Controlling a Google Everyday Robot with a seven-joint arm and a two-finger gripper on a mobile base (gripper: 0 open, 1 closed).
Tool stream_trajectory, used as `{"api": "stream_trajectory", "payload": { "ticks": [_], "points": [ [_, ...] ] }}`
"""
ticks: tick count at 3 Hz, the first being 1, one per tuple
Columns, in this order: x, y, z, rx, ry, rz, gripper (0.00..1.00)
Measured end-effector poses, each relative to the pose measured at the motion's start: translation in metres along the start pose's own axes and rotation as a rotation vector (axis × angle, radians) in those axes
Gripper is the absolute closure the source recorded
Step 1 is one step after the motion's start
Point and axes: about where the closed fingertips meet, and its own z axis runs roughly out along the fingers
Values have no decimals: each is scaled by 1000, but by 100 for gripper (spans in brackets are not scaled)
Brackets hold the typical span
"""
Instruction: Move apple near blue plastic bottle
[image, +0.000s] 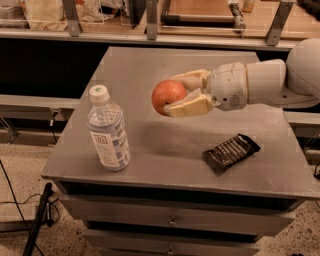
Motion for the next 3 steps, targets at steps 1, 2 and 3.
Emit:
{"api": "stream_trajectory", "payload": {
  "ticks": [1,2,3],
  "points": [
    [1,7,5,-20,-4,-10,100],
    [2,36,10,-51,-12,-40,100],
    [5,74,17,-95,-18,-75,100]
  ]
}}
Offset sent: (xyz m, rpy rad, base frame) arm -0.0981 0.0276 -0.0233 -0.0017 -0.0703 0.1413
